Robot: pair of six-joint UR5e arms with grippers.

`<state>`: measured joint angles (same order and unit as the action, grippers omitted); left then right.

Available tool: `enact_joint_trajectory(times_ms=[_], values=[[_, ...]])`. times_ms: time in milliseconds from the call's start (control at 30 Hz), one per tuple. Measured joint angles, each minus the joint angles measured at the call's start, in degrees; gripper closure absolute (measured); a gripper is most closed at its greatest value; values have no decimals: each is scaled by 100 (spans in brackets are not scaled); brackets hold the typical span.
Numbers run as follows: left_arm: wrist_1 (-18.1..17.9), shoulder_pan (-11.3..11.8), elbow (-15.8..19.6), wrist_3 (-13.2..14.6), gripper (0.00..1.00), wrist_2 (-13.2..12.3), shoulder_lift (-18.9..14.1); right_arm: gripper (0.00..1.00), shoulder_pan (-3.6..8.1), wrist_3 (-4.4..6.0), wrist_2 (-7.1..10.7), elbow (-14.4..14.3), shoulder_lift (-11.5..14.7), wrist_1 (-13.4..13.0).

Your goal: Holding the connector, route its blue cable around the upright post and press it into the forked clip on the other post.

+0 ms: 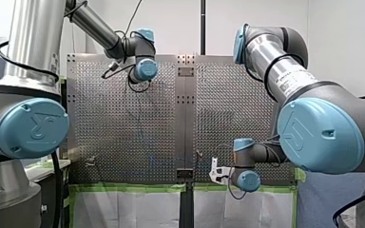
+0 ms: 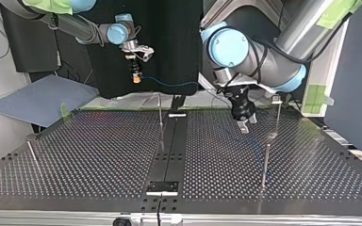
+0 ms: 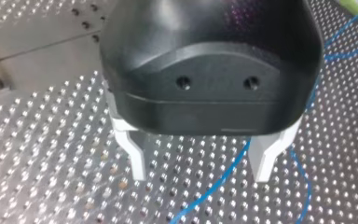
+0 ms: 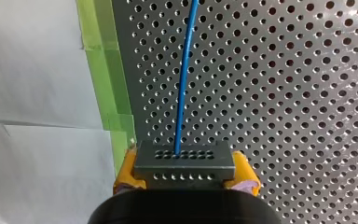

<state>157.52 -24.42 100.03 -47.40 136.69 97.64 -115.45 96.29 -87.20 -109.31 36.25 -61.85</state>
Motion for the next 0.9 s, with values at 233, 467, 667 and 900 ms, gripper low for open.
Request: enact_joint_trajectory(times_ms=[233,467,667,900], values=[[-6,170,-21,45,0,-229,22,100,0,10,35,0,1,-35],[181,293,-231,161,0,-164,273,100,-13,7,58,-2,1,-41],[270,395,-451,210,0,-162,334,100,-24,-1,59,0,1,-46],[266,531,-517,296,0,-289,337,100,-26,-3,60,1,1,-54]])
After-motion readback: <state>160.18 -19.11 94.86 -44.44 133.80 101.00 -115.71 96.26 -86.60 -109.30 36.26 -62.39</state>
